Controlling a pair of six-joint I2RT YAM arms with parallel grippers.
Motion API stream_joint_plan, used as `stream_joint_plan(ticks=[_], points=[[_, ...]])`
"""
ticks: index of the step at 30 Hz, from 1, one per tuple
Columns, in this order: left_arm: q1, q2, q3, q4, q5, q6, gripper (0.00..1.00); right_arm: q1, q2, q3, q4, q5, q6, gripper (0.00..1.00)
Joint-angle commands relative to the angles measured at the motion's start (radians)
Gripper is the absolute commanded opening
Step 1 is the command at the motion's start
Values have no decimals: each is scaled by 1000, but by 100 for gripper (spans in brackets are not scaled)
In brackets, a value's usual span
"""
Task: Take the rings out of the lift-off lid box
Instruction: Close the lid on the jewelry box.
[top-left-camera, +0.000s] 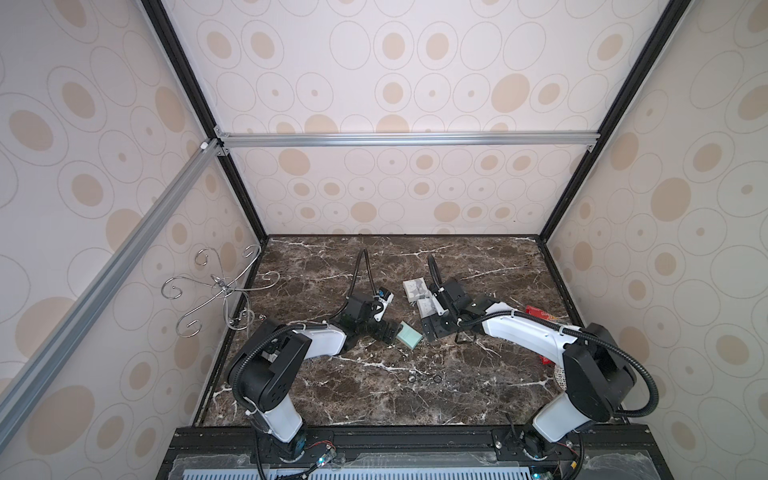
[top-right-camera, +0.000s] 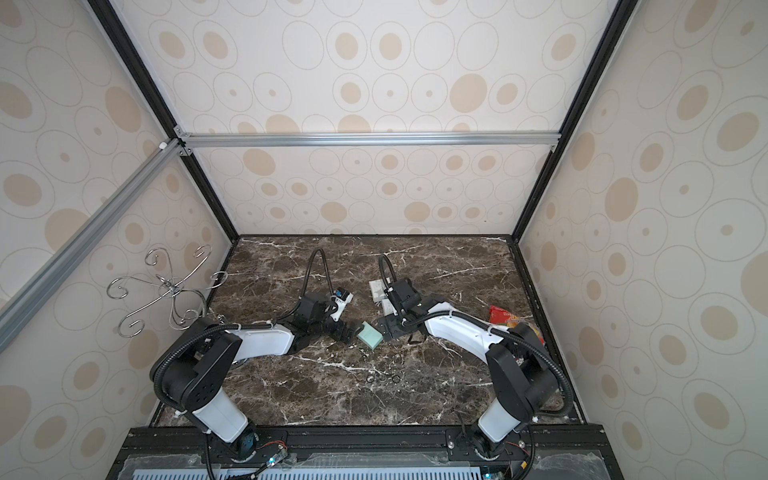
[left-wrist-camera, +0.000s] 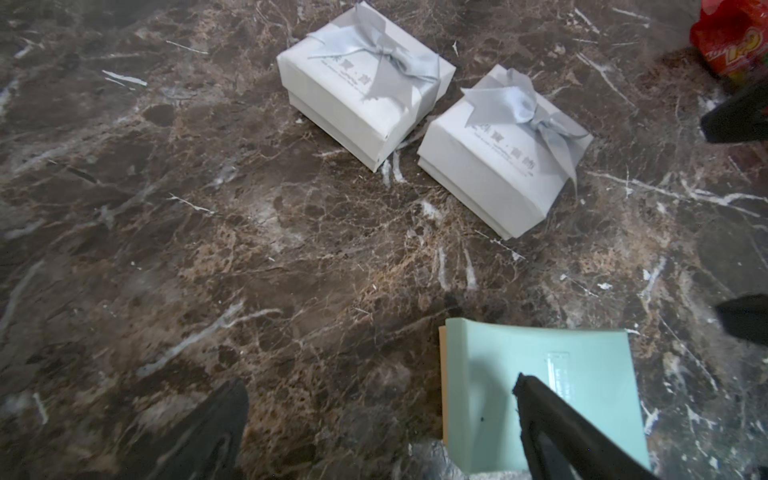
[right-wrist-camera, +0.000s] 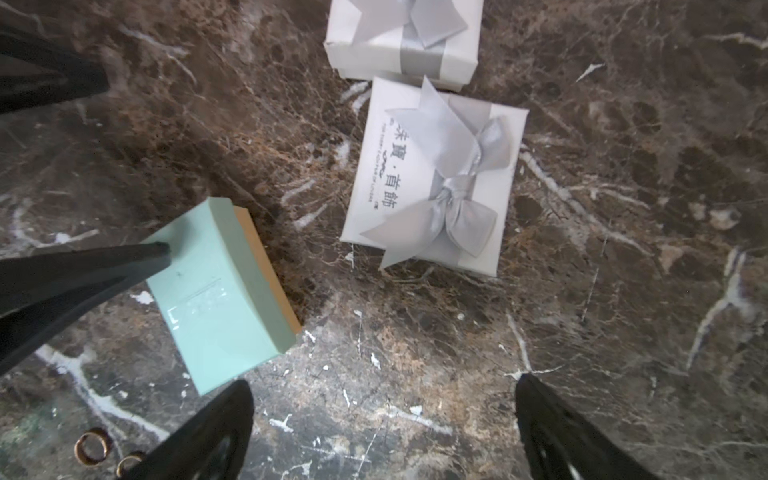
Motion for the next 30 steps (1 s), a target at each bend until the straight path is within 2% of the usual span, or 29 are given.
stream_joint_plan(ticks=[1, 20, 26, 30], points=[[-5, 14, 37, 21, -12, 9, 100, 26, 48, 34, -10, 41, 57, 100], [-5, 73, 43, 39, -8, 9, 100, 55, 163, 64, -2, 53, 129, 100], [-4, 51, 24, 28, -5, 3, 100, 55, 115, 38, -9, 75, 125, 100], [4, -71, 124, -86, -18, 52, 100, 55, -6, 19, 29, 106, 54, 100]])
